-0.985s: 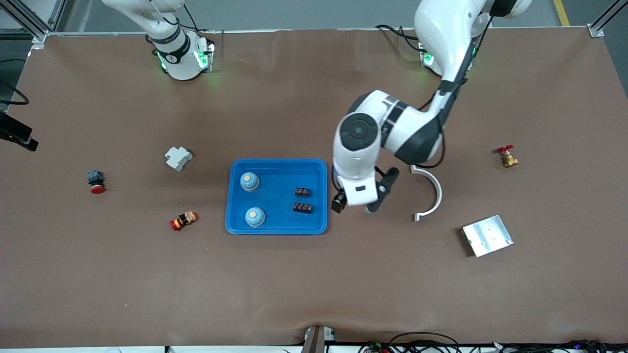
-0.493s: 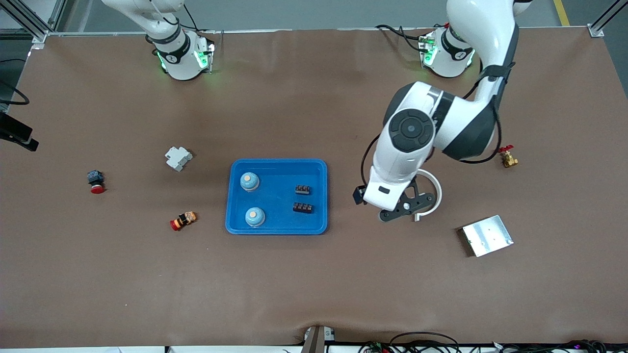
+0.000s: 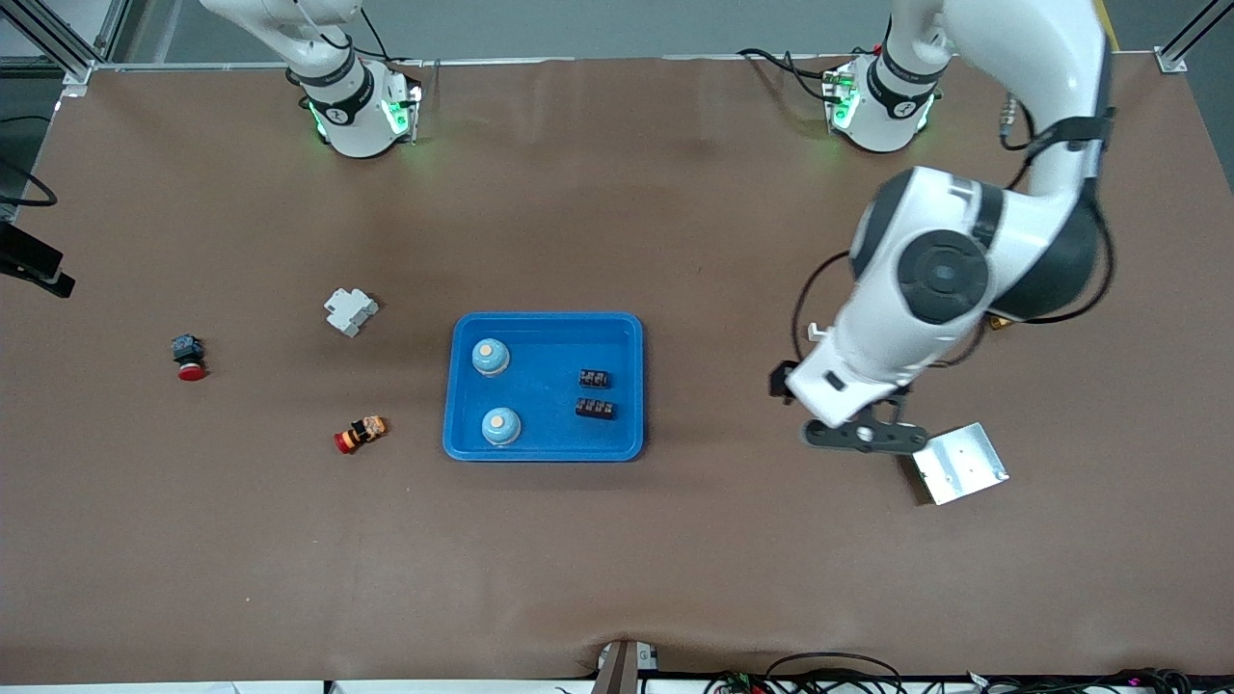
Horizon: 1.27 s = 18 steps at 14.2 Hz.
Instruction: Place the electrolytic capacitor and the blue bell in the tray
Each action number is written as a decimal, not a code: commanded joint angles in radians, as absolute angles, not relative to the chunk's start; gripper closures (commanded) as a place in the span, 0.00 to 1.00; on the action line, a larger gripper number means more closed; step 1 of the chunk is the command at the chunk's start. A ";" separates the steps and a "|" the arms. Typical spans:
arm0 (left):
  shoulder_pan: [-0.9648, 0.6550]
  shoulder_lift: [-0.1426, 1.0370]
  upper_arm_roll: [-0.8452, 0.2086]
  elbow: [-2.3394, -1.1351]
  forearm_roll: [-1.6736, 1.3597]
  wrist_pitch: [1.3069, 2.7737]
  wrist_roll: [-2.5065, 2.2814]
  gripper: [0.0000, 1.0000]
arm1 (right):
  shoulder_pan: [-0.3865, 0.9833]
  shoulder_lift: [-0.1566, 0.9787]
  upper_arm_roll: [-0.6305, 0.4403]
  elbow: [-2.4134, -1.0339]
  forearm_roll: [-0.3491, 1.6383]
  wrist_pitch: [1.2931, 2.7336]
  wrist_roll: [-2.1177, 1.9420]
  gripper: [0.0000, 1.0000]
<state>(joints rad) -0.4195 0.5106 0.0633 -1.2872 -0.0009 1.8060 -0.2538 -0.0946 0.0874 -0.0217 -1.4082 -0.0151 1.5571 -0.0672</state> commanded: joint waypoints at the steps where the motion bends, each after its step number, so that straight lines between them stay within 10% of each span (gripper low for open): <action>1: -0.393 0.469 0.063 -1.319 0.000 1.772 -0.213 0.00 | -0.106 0.089 -0.012 -1.401 -0.017 1.555 -0.054 0.00; 18: -0.181 0.311 0.063 -1.321 -0.002 1.654 -0.114 0.00 | -0.101 0.089 -0.012 -1.401 -0.014 1.551 -0.054 0.00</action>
